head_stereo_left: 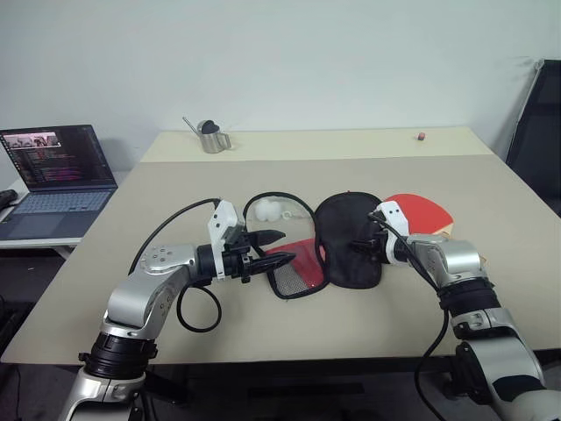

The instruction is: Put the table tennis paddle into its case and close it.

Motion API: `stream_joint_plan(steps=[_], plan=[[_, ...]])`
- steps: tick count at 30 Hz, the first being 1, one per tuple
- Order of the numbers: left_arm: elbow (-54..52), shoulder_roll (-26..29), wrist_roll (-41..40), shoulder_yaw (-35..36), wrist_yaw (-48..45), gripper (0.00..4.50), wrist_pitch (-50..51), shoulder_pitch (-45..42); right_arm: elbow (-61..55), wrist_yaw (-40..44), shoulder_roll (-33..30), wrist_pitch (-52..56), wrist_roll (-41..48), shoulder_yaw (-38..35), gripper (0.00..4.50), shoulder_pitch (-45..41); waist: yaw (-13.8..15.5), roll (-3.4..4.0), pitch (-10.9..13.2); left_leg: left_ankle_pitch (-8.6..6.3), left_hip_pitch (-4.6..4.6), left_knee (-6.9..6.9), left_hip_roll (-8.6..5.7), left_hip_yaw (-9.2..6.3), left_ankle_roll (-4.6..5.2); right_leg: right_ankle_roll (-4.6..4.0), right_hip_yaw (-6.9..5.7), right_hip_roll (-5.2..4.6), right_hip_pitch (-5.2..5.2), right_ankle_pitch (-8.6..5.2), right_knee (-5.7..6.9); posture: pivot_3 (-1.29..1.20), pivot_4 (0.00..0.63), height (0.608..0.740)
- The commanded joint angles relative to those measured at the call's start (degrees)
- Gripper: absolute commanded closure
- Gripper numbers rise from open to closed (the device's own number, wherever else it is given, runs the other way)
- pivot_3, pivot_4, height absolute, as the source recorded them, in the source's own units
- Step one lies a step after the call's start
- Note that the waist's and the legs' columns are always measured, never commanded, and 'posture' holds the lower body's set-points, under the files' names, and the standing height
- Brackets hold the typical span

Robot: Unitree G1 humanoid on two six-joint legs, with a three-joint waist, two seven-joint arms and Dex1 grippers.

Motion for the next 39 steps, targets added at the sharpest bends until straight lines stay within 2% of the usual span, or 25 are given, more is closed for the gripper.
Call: stream_joint_plan(steps=[1, 10, 15, 17, 19, 22, 26, 32, 39], plan=[[-0.16, -0.14, 0.22, 0.34, -0.13, 1.67, -1.59, -0.30, -2.06, 0.23, -2.54, -0.75, 0.18, -1.94, 2.15, -0.16, 0.06, 0.00, 0.00, 0.00, 0.00, -0.01, 0.00, 0.00, 0.00, 0.00, 0.00, 0.00, 0.00, 0.00, -0.02, 0.00, 0.150, 0.740], [0.44, -0.82, 0.74, 0.18, -0.06, 1.67, -2.54, -0.23, -12.52, 3.01, -7.83, 1.85, 3.58, -4.27, 2.15, 4.47, 0.14, 0.00, 0.00, -0.01, -0.03, -0.02, 0.01, 0.01, 0.00, 0.00, 0.00, -0.01, -0.01, 0.00, -0.07, 0.00, 0.150, 0.740], [0.89, -1.12, 0.91, 0.13, -0.39, 1.67, -3.11, -0.37, -18.71, 5.43, -12.97, 2.34, 5.48, -6.63, 2.15, 7.52, 0.37, -0.01, 0.01, -0.01, -0.04, -0.01, 0.00, 0.01, 0.01, 0.01, -0.01, -0.01, 0.00, 0.00, -0.06, 0.00, 0.150, 0.740], [1.06, -1.14, 1.04, 0.02, -0.57, 1.67, -3.26, -0.43, -20.06, 6.71, -15.50, 2.54, 6.28, -7.56, 1.77, 8.56, 0.65, -0.01, 0.01, -0.02, -0.04, -0.01, 0.00, 0.02, 0.02, 0.01, -0.01, -0.01, 0.01, -0.01, -0.07, 0.00, 0.150, 0.740], [1.16, -1.17, 1.13, -0.17, -0.75, 1.67, -3.34, -0.53, -20.07, 7.41, -17.44, 1.07, 5.89, -7.77, 1.22, 9.18, 0.80, -0.01, 0.01, -0.02, -0.04, -0.02, 0.00, 0.02, 0.03, 0.01, -0.02, -0.01, 0.01, -0.01, -0.08, 0.00, 0.150, 0.740], [0.90, -1.19, 1.34, -0.94, -1.31, 1.67, -3.39, -1.11, -16.19, 7.39, -20.02, -2.40, 3.96, -8.03, 0.24, 8.70, 0.86, -0.01, 0.01, -0.08, -0.03, -0.01, 0.00, 0.04, 0.14, 0.01, -0.01, -0.01, 0.03, -0.01, -0.08, 0.00, 0.150, 0.740], [0.74, -1.17, 1.40, -1.72, -1.99, 1.67, -3.27, -2.52, -11.45, 8.99, -22.38, -5.88, 2.27, -6.81, 0.24, 8.00, 0.95, -0.02, 0.01, -0.10, -0.03, -0.01, 0.01, 0.06, 0.16, 0.01, -0.02, -0.01, 0.04, -0.01, -0.09, 0.00, 0.150, 0.740], [-0.50, -1.36, -0.22, -3.70, -5.59, 1.67, -2.05, -7.09, 8.98, 10.44, -24.92, -14.83, -3.70, -3.99, 0.24, 1.73, 0.95, -0.03, 0.02, -0.01, -0.02, 0.00, 0.00, 0.17, 0.03, 0.01, -0.01, -0.02, 0.08, 0.00, -0.11, 0.00, 0.150, 0.740], [0.87, -1.74, 0.56, -6.49, -9.70, 1.67, -3.02, -12.73, 25.84, 13.63, -25.12, -20.69, -8.96, -0.76, 0.24, -4.56, 0.84, -0.03, 0.03, -0.01, -0.03, -0.03, 0.04, 0.44, 0.01, 0.02, 0.01, -0.02, 0.07, -0.01, -0.16, 0.00, 0.150, 0.740]])
